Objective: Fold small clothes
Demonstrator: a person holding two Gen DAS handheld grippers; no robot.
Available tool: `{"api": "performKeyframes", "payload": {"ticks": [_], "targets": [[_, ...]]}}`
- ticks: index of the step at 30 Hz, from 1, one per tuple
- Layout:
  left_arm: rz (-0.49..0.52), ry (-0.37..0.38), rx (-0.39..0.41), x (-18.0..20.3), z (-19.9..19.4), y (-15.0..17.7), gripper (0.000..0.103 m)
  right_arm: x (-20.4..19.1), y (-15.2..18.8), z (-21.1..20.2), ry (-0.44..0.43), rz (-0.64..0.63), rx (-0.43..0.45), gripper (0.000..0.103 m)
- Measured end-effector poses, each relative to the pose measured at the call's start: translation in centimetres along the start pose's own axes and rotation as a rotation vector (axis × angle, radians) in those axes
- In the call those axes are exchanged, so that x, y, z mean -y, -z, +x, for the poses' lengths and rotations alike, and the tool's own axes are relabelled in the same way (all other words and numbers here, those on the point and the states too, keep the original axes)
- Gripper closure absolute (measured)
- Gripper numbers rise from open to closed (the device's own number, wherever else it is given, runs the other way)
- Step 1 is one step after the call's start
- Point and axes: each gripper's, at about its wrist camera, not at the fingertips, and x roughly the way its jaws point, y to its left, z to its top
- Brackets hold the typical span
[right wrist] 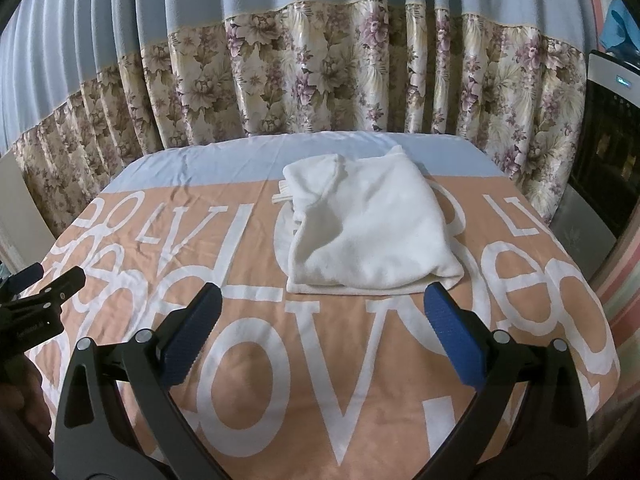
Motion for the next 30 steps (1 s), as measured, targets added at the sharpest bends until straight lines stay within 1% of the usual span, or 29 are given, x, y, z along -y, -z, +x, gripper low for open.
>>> {"api": "performKeyframes", "payload": {"ticks": [10, 23, 27, 30], "targets": [[0.011, 0.001, 0.009, 0.21, -0.13, -0.04, 0.002, 0.05, 0.1, -0.16, -0.002, 0.001, -0.001, 0.003], [0.02, 0.012, 0.0, 0.43, -0.15, -0.11, 0.002, 0.11, 0.25, 0.36, -0.017, -0.011, -0.019, 0.003], [0.022, 0.011, 0.012, 0.4, -0.14, -0.09, 0.002, 0.1, 0.21, 0.39, -0.017, -0.009, -0.02, 0.003], [0.027, 0.009, 0.037, 0.3, -0.4, -0.1, 0.002, 0.08, 0.28, 0.42, -0.016, -0.012, -0.019, 0.003]]}}
